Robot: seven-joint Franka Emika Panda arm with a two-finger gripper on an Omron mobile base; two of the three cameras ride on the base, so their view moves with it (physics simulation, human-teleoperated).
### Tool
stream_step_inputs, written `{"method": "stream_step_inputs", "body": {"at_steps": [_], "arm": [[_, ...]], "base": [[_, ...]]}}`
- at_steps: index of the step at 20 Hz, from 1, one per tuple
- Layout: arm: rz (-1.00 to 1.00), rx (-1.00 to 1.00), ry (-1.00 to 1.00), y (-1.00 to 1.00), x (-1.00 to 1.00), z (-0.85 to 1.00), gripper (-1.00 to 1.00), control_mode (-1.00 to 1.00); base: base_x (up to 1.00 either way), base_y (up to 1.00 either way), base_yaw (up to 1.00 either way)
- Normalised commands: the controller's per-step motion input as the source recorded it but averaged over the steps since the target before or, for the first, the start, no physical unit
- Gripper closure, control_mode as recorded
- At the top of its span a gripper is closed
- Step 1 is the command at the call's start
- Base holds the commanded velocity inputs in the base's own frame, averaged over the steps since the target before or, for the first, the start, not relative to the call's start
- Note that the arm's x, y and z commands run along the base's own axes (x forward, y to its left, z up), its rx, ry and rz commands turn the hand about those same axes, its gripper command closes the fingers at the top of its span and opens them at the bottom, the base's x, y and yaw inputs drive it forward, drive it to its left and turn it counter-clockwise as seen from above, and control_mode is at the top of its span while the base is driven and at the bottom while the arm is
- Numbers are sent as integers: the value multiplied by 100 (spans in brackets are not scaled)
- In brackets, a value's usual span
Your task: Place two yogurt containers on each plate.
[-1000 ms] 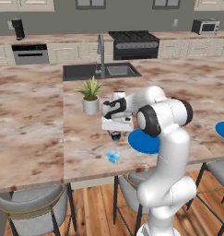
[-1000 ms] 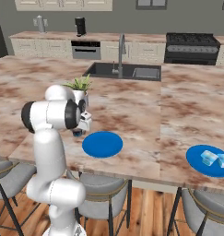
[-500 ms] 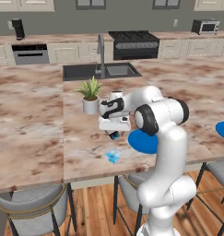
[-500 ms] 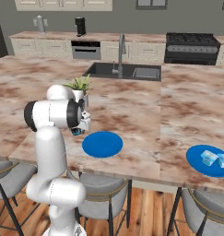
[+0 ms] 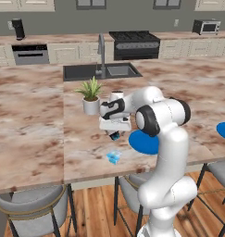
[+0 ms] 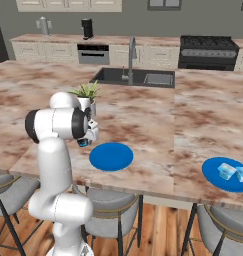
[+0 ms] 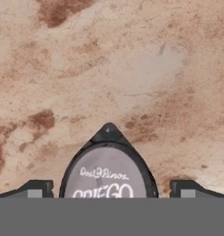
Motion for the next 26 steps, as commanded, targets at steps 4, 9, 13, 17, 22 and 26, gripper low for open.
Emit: {"method": "stream_step_inputs", "body": {"at_steps": [4, 9, 13, 17, 22, 26], "arm": [[0, 0, -11, 0, 0, 5, -100, -100], [0, 0, -10, 0, 0, 10, -100, -100], [0, 0, -1, 0, 0, -1, -100, -100], [0, 0, 0, -1, -2, -16, -100, -100], [0, 0, 0, -2, -5, -18, -100, -100], [0, 0, 0, 0, -8, -21, -100, -100]], "base": [[0, 0, 0], [0, 0, 0], [0, 0, 0], [0, 0, 0], [0, 0, 0], [0, 0, 0]]}}
